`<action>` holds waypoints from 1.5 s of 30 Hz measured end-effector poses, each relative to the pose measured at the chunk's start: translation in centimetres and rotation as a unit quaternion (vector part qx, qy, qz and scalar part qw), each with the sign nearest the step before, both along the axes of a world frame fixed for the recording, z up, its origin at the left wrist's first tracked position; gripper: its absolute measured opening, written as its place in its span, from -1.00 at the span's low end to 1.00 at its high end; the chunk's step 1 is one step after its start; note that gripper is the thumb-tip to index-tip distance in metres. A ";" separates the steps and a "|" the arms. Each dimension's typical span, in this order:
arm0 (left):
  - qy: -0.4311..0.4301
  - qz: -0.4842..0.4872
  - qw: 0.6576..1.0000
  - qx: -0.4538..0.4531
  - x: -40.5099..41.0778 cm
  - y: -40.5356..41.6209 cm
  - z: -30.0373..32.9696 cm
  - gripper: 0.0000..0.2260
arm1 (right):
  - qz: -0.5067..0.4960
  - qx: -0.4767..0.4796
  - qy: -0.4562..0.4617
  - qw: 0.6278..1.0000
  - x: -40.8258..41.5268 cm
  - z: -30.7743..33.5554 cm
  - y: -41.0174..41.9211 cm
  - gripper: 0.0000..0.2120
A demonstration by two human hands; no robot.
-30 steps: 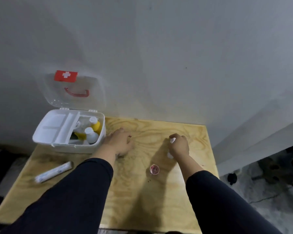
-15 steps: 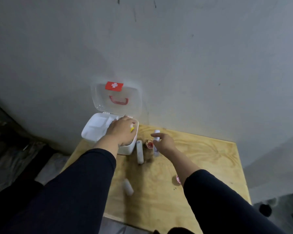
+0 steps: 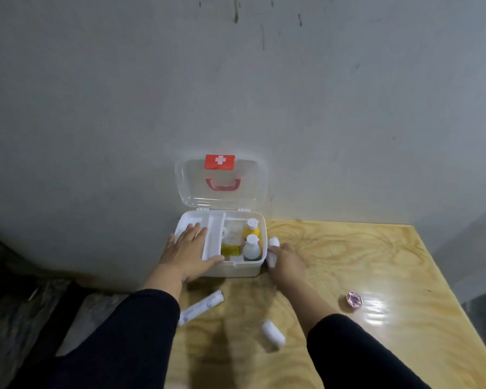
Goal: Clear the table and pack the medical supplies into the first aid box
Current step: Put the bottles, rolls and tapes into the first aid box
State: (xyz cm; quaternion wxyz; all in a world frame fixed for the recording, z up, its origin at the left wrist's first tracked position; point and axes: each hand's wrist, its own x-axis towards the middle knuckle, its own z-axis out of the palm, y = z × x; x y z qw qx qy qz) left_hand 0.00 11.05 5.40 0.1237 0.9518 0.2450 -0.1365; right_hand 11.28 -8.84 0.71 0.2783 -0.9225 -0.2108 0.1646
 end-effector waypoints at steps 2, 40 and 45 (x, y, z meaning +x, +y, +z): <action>0.004 -0.003 1.000 -0.004 -0.5 0.8 -0.4 -0.17 | -0.057 0.065 0.017 0.996 -0.3 0.4 -0.3 -0.74; 0.005 -0.031 0.999 -0.011 -1.4 0.8 0.0 -0.31 | -0.035 0.145 -0.047 0.988 -6.2 5.3 9.4 -0.40; 0.008 -0.032 0.999 -0.012 -1.5 0.8 0.0 -0.32 | -0.047 0.141 -0.035 0.988 -5.9 6.0 9.2 -0.35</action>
